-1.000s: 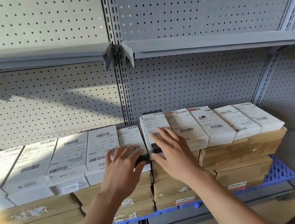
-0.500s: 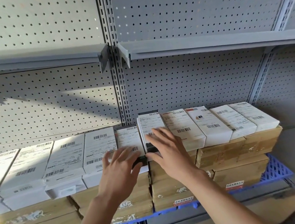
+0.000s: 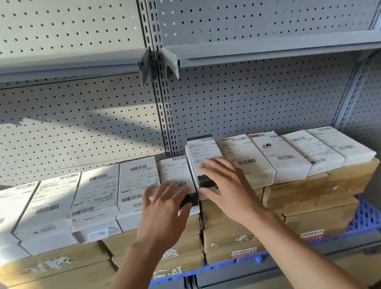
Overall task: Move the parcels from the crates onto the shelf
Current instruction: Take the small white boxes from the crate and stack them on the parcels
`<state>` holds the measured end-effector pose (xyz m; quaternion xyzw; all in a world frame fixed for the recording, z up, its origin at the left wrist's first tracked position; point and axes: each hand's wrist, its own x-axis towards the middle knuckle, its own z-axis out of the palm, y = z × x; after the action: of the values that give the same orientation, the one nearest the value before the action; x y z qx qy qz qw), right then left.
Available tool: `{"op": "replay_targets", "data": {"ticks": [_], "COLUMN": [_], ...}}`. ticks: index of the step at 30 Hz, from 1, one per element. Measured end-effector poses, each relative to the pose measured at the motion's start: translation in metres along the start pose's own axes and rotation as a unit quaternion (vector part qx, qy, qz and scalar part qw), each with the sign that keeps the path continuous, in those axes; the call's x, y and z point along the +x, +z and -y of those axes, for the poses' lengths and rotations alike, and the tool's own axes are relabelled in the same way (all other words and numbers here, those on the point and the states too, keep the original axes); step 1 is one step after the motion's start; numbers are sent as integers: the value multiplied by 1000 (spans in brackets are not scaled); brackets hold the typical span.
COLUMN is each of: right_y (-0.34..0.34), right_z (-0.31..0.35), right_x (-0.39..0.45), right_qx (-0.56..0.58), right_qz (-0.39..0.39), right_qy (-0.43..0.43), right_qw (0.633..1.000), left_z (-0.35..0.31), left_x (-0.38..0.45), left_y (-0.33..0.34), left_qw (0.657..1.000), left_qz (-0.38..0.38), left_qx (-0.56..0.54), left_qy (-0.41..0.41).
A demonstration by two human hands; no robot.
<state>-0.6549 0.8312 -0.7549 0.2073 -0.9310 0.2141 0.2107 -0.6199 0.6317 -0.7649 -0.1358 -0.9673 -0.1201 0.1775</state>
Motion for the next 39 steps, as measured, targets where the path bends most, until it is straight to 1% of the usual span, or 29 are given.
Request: {"op": "replay_targets", "data": {"ticks": [5, 10, 16, 19, 22, 25, 27, 30, 33, 39], "right_y": [2, -2, -21, -37, -56, -82, -102, -131, -156, -203], "right_z": [1, 2, 6, 10, 19, 29, 34, 33, 25, 8], "right_x": [1, 0, -18, -41, -69, -98, -115, -139, -159, -200], "right_qx": [4, -4, 5, -8, -15, -14, -12, -27, -49, -93], "right_qz": [3, 15, -5, -10, -7, 30, 49, 62, 87, 71], "right_qy": [-6, 8, 38, 64, 103, 133, 160, 204, 265, 336], "right_qw": [1000, 1000, 999, 998, 995, 991, 986, 977, 959, 934], "left_z": [-1, -1, -16, -31, -54, -77, -92, -116, -139, -187], "left_x": [0, -1, -12, -27, -46, -60, -67, -74, -74, -66], "left_y": [0, -2, -21, -36, -52, -66, -73, -84, -90, -89], "left_qw": [1000, 1000, 997, 998, 999, 999, 998, 997, 995, 988], "left_qz": [5, -4, -56, -39, -7, 44, 61, 73, 83, 85], "left_qx": [0, 4, -28, -25, -31, -20, -16, -11, -16, -34], "left_qy": [-2, -2, -41, -47, -29, -11, 3, 25, 56, 127]}}
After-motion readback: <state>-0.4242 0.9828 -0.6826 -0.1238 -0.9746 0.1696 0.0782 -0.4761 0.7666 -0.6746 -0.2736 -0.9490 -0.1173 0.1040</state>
